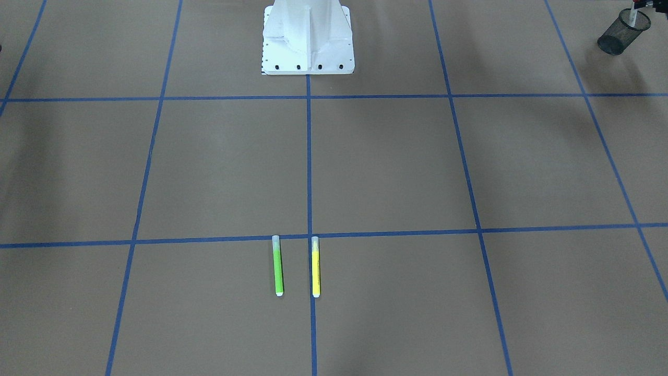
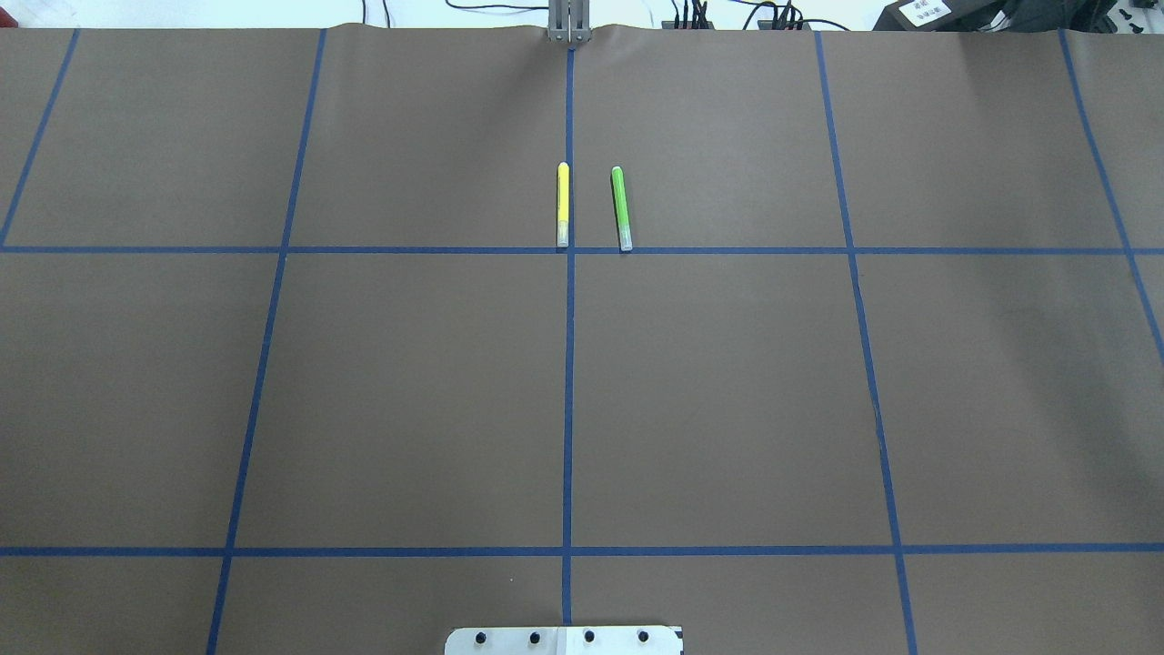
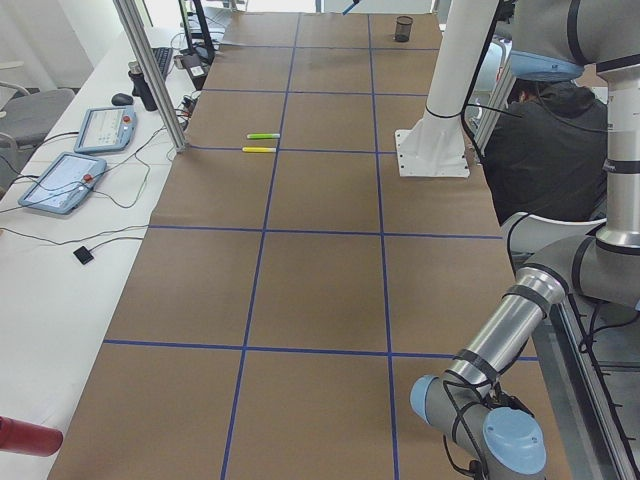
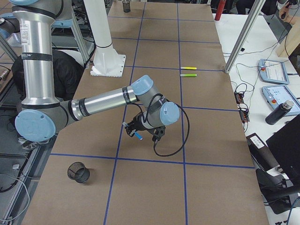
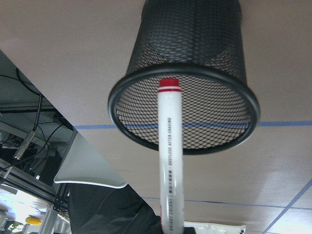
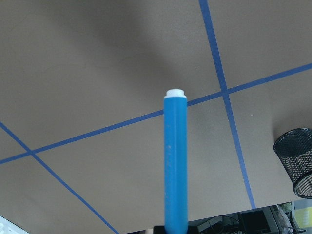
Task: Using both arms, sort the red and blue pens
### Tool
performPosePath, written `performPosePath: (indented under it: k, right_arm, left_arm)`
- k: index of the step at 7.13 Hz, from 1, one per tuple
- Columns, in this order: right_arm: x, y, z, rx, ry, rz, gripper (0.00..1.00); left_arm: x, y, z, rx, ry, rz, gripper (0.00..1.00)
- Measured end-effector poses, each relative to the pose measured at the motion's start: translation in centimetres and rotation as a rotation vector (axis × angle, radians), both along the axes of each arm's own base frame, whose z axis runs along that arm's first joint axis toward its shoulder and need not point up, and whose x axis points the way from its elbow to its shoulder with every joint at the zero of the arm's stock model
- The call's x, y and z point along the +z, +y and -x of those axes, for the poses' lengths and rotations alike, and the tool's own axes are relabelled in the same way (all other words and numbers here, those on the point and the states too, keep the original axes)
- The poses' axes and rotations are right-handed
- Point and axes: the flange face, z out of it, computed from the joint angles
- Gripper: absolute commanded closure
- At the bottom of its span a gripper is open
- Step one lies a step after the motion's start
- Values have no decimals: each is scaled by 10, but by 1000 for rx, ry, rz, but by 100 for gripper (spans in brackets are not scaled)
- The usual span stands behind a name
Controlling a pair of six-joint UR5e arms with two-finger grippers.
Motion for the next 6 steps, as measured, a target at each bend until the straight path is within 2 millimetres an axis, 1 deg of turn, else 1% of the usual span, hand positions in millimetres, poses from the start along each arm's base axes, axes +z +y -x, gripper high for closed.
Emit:
performPosePath:
  k: [1,2,3,4,5,6]
  right_arm:
    - [-1,-1,-1,2,1,-1,100]
    - [-3,-3,-1,3,1,-6,100]
    - [-4,-4,-3,4,2,-12,100]
    - [-4,-4,-5,6,3,-13,100]
    - [-3,-1,-7,5,6,-9,100]
    - [2,4,-10,5,10,4,100]
  left_arm:
    - [-3,-11,6,-10,-10,-10,0]
    - [-9,-32,20,-13,-27,-35,0]
    - [-20,-66,42,-14,-58,-83,0]
    - [-40,-113,73,-15,-106,-159,0]
    - [-66,-161,104,-17,-161,-246,0]
    - [-101,-205,131,-22,-228,-353,0]
